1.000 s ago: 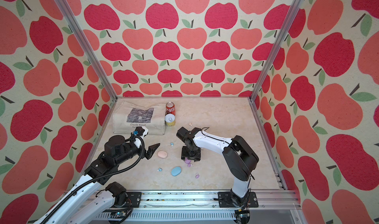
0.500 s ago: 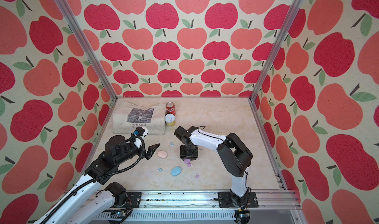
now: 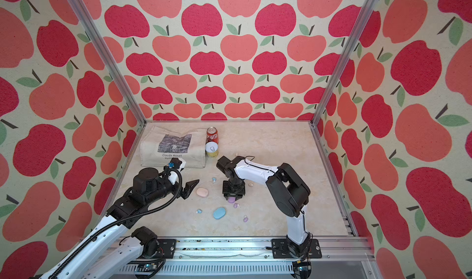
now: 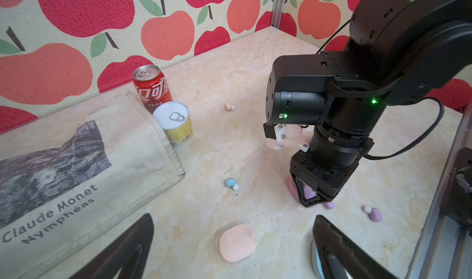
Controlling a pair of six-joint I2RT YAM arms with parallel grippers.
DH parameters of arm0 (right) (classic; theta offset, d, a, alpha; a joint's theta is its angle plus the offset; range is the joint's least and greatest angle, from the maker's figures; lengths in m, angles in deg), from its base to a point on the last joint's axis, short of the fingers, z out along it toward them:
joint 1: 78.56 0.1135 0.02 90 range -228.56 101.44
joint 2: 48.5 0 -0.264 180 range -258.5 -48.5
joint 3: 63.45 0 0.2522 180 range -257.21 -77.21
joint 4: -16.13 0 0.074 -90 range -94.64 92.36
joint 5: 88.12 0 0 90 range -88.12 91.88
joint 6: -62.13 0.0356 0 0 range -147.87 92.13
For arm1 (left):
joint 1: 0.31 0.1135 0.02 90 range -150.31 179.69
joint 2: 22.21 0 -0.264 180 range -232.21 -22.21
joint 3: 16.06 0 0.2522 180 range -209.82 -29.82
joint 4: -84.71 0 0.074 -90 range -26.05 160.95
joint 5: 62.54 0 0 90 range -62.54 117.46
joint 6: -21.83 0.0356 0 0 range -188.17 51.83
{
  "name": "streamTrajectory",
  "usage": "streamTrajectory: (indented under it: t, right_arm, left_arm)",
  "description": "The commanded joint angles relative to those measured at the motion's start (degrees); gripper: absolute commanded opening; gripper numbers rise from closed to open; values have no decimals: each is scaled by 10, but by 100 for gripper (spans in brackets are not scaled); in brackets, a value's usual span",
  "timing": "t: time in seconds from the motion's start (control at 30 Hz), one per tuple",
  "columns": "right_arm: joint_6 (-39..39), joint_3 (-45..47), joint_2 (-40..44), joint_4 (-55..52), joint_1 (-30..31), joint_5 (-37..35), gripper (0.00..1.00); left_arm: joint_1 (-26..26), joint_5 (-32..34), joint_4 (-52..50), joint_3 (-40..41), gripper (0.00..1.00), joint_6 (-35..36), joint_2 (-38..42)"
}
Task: Insert wireless bluetooth earbuds into charging case
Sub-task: Pick up the charging case from the center of the table, then pass the charging case.
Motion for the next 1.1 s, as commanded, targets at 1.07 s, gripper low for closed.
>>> streamTrajectory:
  t: [1.07]
  right_arm:
    - [-454, 23, 319, 156, 4, -41, 27]
  left_arm:
    - [37, -387, -183, -329, 99, -277, -347]
